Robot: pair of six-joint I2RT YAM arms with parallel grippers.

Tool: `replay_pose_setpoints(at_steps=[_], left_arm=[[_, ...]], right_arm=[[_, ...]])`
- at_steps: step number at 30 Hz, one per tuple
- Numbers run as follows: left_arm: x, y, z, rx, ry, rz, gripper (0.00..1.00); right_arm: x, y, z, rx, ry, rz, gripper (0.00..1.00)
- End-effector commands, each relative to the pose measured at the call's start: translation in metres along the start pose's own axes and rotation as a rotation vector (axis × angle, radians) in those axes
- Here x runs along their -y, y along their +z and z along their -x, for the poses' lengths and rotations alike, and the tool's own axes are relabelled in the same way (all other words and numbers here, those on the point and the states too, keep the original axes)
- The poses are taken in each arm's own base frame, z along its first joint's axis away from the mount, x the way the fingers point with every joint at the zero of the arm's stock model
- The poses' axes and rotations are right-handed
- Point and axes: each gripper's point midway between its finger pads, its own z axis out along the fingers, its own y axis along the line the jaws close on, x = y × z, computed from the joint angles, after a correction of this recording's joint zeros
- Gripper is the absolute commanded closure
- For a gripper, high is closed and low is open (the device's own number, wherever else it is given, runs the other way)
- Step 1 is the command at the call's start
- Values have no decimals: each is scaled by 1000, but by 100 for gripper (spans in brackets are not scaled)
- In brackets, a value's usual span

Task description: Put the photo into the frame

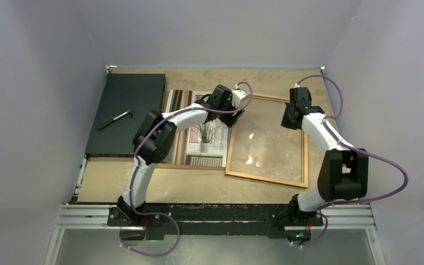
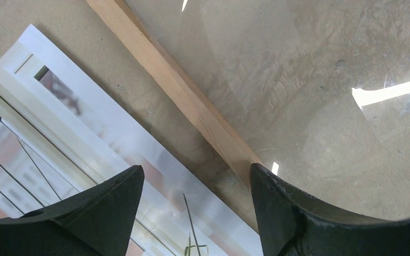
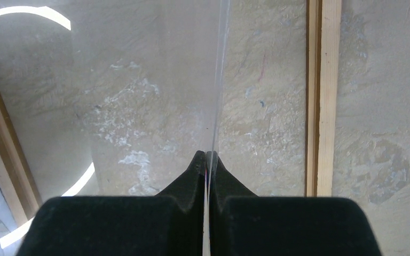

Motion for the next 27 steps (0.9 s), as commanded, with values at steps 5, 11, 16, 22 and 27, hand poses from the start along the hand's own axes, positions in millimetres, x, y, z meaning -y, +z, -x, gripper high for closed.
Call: replay_pose_setpoints(at_steps=[5,11,16,22,27], left_arm=[[10,-25,0,-28,-78,-98,22],[29,-63,25,21,-108,-206,17],[-6,-72,14,20,-111,-123,23],[-14,-64,-2,7,-70,-83,26],[-3,-63,-13,-6,-49,-115,35]], right_arm=[[-5,-18,14,28,13,16,100],[-5,-31,22,51,-1,27,100],[-10,-40,17,36,-11,65,100],[-11,-47,3,6,-46,101,100],[-21,-56,0,-4,-53,170,100]])
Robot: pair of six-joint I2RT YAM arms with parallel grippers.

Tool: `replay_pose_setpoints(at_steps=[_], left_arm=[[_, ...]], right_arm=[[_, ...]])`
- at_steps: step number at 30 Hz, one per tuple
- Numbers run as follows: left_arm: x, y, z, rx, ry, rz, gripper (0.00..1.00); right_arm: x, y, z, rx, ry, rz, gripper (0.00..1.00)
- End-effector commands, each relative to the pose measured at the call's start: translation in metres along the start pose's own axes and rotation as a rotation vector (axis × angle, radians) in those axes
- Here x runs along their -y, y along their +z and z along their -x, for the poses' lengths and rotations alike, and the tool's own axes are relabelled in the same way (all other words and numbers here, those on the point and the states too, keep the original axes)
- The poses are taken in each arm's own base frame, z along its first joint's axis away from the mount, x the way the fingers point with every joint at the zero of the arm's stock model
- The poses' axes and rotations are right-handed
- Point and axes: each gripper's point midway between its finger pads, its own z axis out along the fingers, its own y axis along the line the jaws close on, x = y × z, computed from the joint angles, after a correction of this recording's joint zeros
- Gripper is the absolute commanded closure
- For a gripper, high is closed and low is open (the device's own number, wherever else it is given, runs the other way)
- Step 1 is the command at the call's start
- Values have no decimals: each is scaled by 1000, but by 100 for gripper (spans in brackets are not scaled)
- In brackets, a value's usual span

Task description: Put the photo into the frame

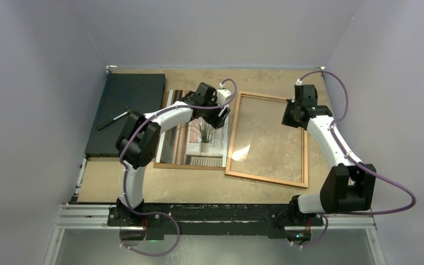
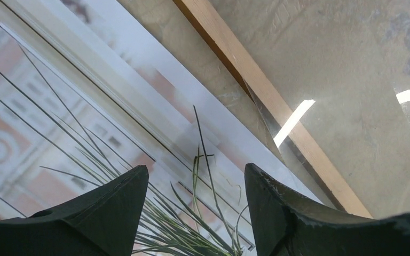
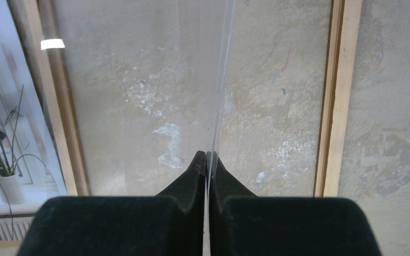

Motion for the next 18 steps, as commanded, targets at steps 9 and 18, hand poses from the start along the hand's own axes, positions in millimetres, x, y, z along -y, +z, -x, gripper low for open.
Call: replay_pose_setpoints(at_steps=[9,18], left_arm=[[15,-4,-6,21,95,2,35],[38,-12,-13,28,167,-39,35]], right_arm=[[-7,-18,-18,-54,-54,62,100],[6,-28,-14,-24,-45,-6,100]])
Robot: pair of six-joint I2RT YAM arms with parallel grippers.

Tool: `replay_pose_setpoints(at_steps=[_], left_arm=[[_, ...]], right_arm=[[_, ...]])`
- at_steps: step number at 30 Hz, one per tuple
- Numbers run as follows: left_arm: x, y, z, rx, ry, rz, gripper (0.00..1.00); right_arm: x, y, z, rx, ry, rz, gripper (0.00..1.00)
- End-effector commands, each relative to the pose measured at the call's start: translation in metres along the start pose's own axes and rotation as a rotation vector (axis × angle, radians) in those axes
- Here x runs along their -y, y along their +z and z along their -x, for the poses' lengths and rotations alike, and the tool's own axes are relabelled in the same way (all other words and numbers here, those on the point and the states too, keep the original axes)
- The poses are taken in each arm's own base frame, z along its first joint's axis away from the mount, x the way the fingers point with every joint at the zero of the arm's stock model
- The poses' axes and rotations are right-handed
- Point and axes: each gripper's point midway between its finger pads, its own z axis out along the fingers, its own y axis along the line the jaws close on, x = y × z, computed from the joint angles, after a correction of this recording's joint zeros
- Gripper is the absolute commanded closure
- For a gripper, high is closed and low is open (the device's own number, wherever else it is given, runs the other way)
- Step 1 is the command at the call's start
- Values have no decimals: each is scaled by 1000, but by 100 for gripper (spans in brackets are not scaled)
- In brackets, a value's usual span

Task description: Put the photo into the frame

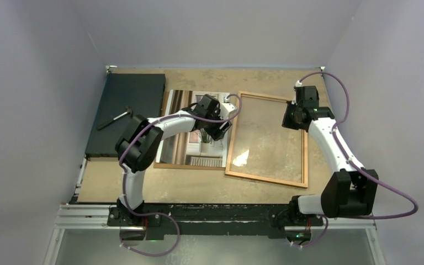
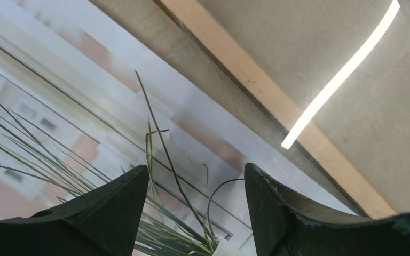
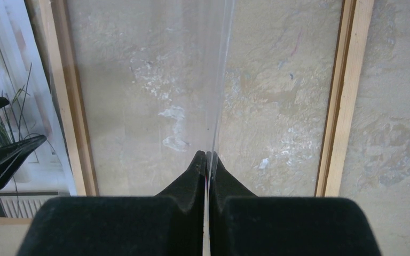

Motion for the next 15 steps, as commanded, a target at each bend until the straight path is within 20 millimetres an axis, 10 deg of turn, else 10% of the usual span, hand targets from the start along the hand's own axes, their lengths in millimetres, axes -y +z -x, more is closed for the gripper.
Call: replay_pose_setpoints(at_steps=[1,15], left_arm=[[10,-24,33,102,78,-9,35],[36,-26,25,84,131,-50,36]], right_arm=[[15,-14,-7,1,-22,-76,100],[24,-21,-5,42,-51,-111,100]])
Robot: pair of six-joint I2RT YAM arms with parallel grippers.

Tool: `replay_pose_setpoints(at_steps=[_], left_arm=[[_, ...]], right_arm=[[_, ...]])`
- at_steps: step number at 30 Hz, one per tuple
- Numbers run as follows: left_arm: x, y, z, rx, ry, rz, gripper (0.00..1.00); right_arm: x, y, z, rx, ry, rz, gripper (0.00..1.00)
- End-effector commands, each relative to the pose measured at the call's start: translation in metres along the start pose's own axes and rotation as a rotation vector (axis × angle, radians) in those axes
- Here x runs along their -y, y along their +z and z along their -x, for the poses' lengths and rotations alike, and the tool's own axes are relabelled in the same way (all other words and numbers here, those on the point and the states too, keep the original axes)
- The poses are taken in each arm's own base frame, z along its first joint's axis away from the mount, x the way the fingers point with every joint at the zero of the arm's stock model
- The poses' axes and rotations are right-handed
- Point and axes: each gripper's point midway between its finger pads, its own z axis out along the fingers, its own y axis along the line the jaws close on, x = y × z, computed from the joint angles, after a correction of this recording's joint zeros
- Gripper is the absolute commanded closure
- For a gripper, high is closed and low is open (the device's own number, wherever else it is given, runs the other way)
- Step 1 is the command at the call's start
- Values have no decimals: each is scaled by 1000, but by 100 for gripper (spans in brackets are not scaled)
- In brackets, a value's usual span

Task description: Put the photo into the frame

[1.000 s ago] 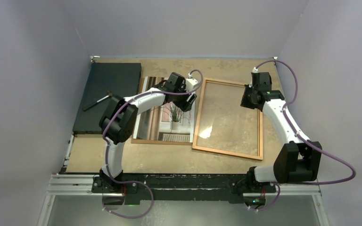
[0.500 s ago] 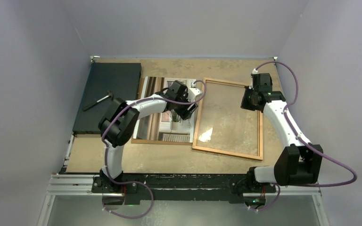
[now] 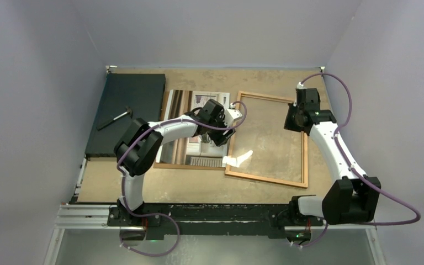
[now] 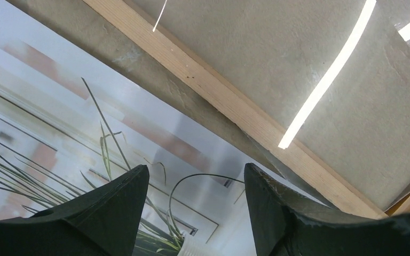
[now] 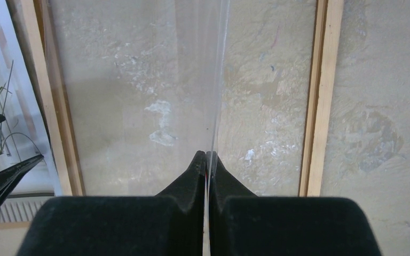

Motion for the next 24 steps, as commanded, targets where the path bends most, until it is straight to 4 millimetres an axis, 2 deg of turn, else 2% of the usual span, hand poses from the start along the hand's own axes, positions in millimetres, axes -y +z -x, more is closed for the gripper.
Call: replay_pose_setpoints(at_steps=[1,5,11,14,17,22,24], left_arm=[[2,-18,23,72,40,-3,36],[4,-17,20,64,49,4,37],[-11,-15,28,73,47,79,39],[-12,-7,22,45,43,76,40],[-5,-1,14,26,49,47,41],[16,-6,9,39,95,2,41],[22,-5,6,31,110,-8,41]], right_arm=[[14,-9,-3,22,-37,-58,100],[9,-15,-6,19,-36,-27,100],[9,-14,-3,22,-52,-22,100],[8,-14,-3,24,-54,-19,100],[8,-9,-5,8,-56,-20,100],[4,-1,-9,-23,-69,-3,100],[4,0,-8,-24,-69,-2,97]])
